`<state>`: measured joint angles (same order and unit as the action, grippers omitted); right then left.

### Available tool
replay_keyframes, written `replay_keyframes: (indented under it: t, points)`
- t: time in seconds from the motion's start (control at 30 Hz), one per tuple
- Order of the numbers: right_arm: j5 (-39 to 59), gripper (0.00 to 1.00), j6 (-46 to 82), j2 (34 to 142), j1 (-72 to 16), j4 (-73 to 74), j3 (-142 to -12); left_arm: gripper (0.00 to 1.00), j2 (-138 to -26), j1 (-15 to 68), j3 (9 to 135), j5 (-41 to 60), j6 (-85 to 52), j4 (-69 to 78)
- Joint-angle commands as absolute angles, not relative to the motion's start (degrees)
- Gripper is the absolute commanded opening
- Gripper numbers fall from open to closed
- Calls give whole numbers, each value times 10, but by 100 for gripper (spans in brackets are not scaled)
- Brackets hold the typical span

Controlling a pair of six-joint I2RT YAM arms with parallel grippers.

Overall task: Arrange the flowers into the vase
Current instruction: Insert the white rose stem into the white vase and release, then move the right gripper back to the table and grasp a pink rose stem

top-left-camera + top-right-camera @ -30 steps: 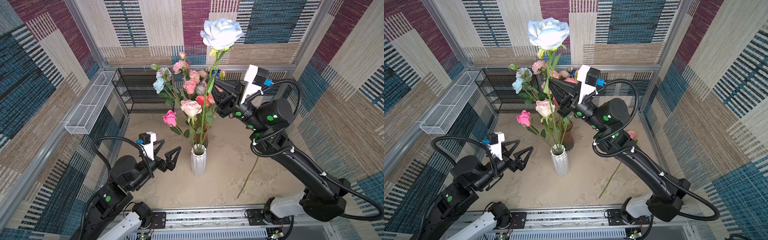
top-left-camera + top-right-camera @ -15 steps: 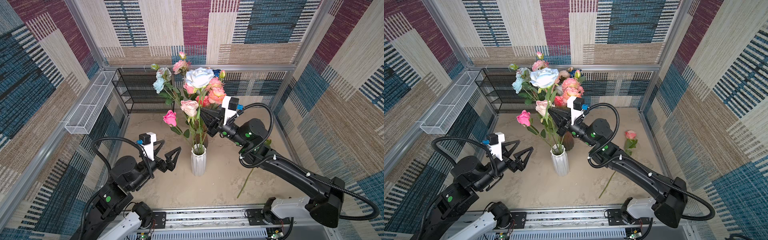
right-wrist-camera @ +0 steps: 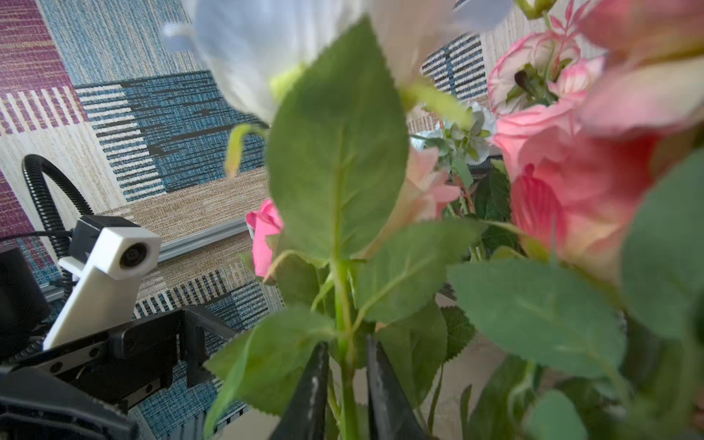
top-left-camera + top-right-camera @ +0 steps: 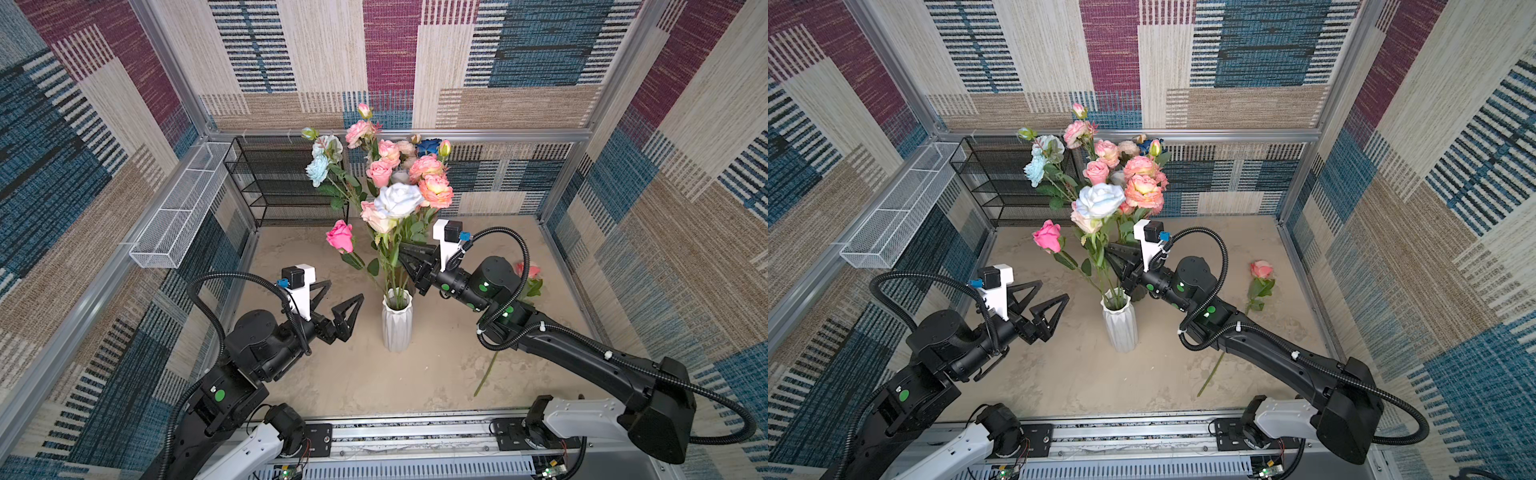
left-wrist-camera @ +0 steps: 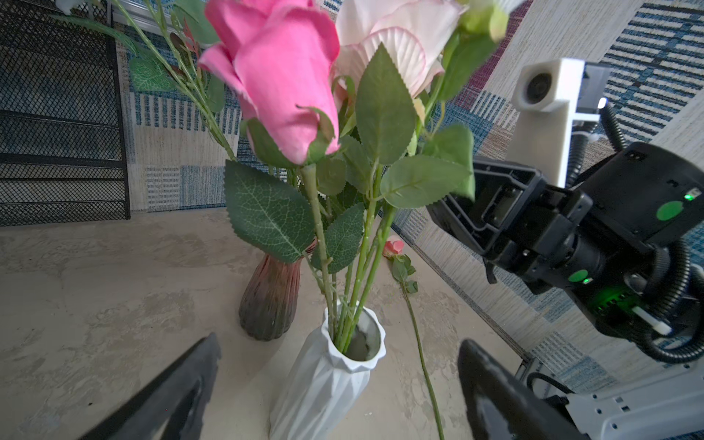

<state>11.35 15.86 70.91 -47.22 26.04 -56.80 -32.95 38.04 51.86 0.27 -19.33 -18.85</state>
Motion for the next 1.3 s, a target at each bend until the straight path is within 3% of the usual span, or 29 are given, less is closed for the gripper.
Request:
replay_keyframes:
  t: [0.0,0.27,0.63,0.8,0.97,1.27]
  points:
    - [108,39,177,688,-472,255,-553,99,-330,381,523,8,-184,-177]
    - [103,60,202,625,-473,203,-509,99,-334,381,527,13,-181,-176]
    - [48,66,228,524,-472,78,-454,99,-335,381,520,17,-183,-169]
    - [-63,66,263,546,-460,-62,-459,99,-330,381,511,18,-184,-163]
    - [-8,57,356,606,-308,-161,-449,99,-329,381,510,22,-183,-164]
    - [-22,62,355,700,-77,-196,-427,99,-319,381,509,30,-181,-165]
